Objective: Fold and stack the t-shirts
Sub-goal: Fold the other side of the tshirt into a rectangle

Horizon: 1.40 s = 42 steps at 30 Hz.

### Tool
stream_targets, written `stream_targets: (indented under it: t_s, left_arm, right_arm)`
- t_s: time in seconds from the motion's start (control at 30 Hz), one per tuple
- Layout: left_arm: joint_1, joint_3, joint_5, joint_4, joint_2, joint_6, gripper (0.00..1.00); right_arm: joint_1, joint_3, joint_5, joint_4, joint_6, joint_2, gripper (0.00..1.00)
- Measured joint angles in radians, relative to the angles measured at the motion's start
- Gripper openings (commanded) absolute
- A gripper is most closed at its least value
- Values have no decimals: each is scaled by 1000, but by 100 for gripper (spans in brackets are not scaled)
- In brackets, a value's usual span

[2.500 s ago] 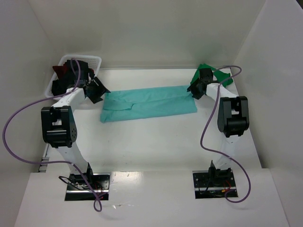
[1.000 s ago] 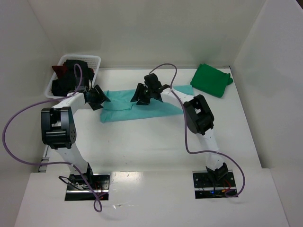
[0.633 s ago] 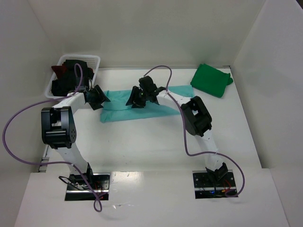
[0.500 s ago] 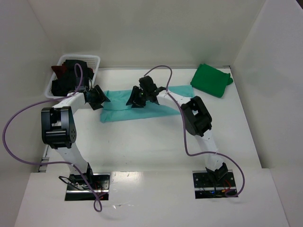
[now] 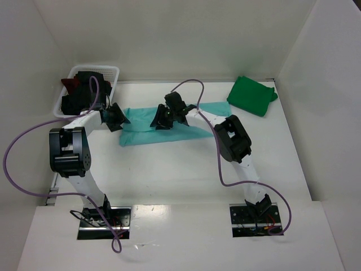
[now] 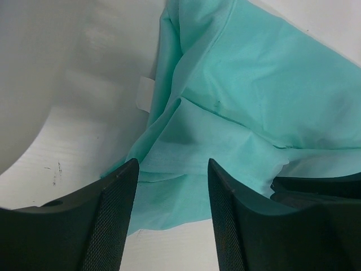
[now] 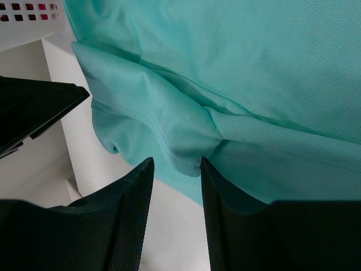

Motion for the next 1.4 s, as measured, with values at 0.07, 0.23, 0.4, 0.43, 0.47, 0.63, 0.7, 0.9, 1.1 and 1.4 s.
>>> stream_targets:
  t_s: [0.07,0.23,0.4,0.43,0.47,0.63,0.7,0.9,1.1,1.4]
  left_arm:
    - [0,0,-8,-5,0,4,60]
    - [-2,-2,-37,-16,0,10,60]
    - [-14,-5,-68,-31,0,24,54]
    - [-18,-5,-72,-36,1,24,52]
    - [-21,-5,-74,-41,2,25,49]
    - [-27,-5,-85,-51,9,25,39]
    - [-27,-5,-94,-56,10,26,39]
    - [-28,-5,-119,-68,8,26,45]
    - [-28,-5,-164,-90,-43,23,51]
    - [-35,-4,-152,-79,-115,19,53]
  right_arm:
    - [3,0,0,0,0,1,41]
    - [5,0,1,0,0,2,35]
    - [5,0,0,0,0,2,24]
    - [5,0,0,0,-2,2,22]
    - [5,0,0,0,-2,2,21]
    - [5,0,0,-1,-3,2,13]
    - [5,1,0,-3,-4,3,13]
    - [5,34,2,-11,-11,15,12]
    - [5,45,6,-14,-12,20,12]
    - [4,119,11,-27,-16,39,6]
